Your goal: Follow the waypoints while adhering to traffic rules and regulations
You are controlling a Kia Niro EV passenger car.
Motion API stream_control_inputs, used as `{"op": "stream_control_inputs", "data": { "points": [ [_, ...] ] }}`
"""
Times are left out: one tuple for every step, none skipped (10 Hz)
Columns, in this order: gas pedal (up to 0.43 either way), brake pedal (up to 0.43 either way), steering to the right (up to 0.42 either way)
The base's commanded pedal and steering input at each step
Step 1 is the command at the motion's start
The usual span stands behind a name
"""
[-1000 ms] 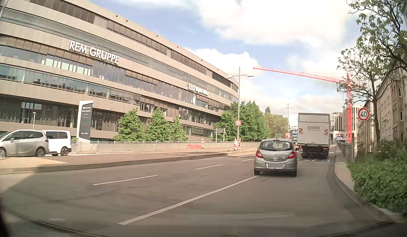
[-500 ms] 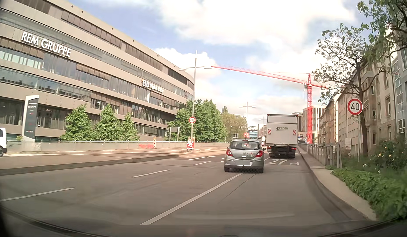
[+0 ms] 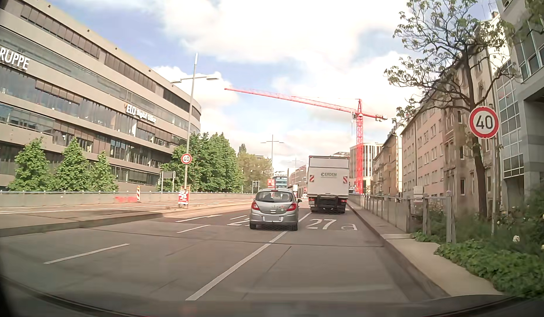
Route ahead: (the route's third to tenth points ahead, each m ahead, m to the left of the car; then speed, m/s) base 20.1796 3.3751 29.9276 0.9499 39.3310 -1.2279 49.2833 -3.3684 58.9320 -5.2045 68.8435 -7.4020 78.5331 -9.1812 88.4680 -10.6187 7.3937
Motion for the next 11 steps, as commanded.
{"op": "stream_control_inputs", "data": {
  "points": [
    [0.287, 0.000, 0.148],
    [0.287, 0.000, 0.127],
    [0.287, 0.000, 0.102],
    [0.287, 0.000, 0.084],
    [0.287, 0.000, 0.070],
    [0.287, 0.000, 0.048],
    [0.287, 0.000, 0.022],
    [0.287, 0.000, 0.005],
    [0.287, 0.000, 0.000],
    [0.287, 0.000, 0.000],
    [0.280, 0.000, 0.000]
  ]
}}
